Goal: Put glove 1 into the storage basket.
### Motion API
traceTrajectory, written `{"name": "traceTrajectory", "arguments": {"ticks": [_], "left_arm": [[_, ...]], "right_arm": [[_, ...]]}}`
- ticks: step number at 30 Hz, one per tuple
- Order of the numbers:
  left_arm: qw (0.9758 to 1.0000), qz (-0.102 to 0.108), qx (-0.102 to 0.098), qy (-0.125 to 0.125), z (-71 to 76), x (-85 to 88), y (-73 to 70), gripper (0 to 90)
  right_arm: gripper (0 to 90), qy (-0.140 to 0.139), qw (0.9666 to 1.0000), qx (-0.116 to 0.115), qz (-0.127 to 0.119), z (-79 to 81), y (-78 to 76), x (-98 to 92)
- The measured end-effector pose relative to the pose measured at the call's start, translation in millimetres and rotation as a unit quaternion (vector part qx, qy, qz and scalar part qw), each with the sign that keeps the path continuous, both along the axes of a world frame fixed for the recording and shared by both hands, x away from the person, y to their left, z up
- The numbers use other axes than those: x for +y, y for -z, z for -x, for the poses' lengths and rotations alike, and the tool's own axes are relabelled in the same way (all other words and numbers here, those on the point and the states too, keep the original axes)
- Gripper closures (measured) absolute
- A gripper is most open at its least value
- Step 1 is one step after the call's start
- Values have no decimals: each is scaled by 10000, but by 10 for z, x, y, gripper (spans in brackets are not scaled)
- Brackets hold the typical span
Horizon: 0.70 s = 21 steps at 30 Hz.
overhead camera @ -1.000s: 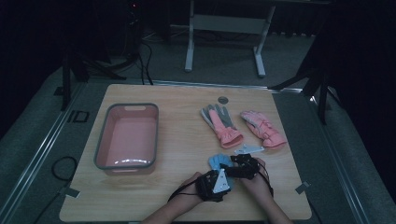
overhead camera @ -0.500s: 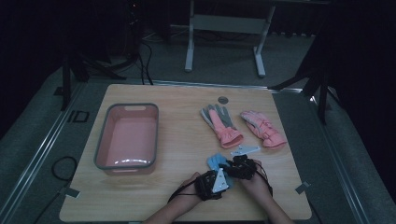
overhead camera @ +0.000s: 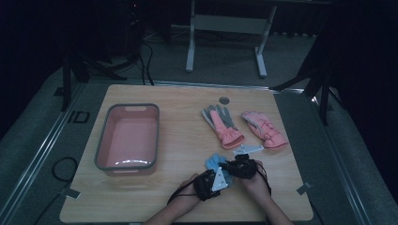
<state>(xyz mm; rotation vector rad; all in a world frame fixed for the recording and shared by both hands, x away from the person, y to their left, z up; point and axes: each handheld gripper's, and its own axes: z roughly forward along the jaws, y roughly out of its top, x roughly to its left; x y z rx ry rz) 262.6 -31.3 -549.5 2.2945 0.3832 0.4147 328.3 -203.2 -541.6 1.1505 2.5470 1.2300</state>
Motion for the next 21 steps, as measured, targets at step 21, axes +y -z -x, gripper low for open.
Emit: {"name": "traceTrajectory", "arguments": {"ticks": [21], "left_arm": [[9995, -3, -274, -139, -212, 433, -741, 780]], "right_arm": [[818, -95, 9978, -486, -449, -243, -678, 344]]}}
